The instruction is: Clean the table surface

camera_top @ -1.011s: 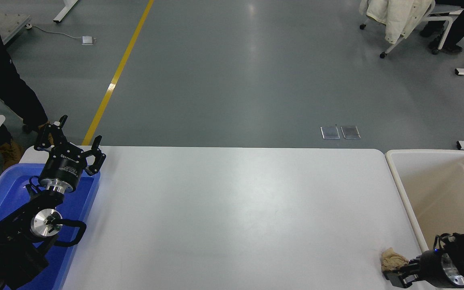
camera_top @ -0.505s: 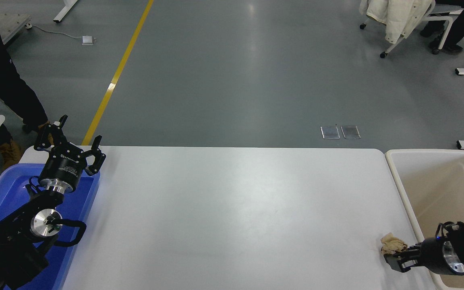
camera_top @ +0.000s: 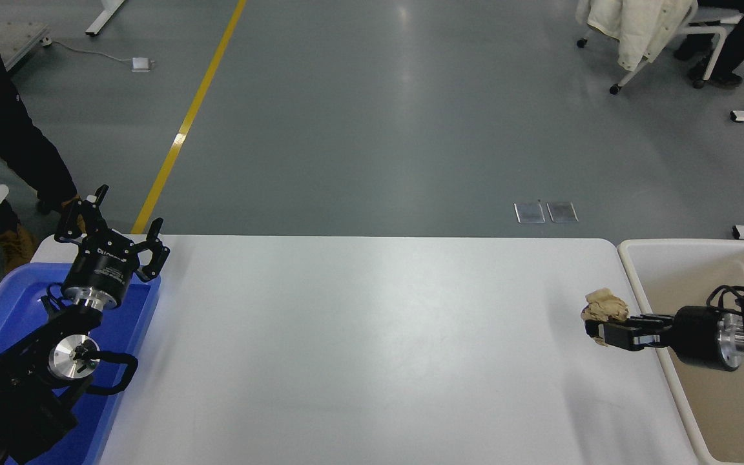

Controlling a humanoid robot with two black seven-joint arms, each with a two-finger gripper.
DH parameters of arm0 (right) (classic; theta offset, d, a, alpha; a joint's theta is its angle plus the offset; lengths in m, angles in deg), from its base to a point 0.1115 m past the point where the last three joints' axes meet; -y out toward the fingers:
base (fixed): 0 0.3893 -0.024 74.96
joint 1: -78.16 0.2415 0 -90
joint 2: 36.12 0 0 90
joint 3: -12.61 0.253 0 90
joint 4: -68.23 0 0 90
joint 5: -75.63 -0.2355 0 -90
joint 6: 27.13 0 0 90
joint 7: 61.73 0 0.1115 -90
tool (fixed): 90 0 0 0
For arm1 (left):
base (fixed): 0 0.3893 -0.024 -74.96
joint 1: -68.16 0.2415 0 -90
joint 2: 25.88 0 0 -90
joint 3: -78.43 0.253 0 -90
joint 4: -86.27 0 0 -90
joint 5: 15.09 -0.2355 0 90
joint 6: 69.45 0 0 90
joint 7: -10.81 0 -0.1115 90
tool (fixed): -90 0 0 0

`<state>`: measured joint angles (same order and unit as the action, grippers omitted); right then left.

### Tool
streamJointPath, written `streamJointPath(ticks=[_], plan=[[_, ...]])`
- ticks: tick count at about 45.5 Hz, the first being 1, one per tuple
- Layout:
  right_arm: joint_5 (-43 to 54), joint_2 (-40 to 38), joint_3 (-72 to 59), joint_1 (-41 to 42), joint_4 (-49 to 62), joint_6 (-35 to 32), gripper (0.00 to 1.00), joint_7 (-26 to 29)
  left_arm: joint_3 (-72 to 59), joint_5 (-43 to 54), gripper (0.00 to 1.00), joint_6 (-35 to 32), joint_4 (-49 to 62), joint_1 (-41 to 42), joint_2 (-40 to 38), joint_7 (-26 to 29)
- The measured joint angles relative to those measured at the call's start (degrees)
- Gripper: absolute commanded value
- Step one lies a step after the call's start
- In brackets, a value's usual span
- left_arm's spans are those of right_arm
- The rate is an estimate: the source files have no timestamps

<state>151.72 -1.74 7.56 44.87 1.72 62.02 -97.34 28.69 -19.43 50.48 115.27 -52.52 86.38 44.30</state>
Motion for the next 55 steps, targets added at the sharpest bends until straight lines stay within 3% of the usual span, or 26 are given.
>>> streamJointPath(ticks=[22, 42, 55], plan=[[-9.7, -3.0, 17.6, 3.7, 1.9, -0.9, 0.00, -2.5, 0.0, 0.0, 1.00, 0.0, 0.0, 0.0, 0.0, 0.0], [-24.1, 8.3, 17.0, 2.1, 38.0, -1.0, 0.00, 5.8, 0.0, 0.0, 1.00, 0.0, 0.0, 0.0, 0.0, 0.0], [-39.0, 14.9, 8.3, -1.4, 54.8, -1.0, 0.00, 16.3, 0.0, 0.0, 1.00, 0.0, 0.0, 0.0, 0.0, 0.0]])
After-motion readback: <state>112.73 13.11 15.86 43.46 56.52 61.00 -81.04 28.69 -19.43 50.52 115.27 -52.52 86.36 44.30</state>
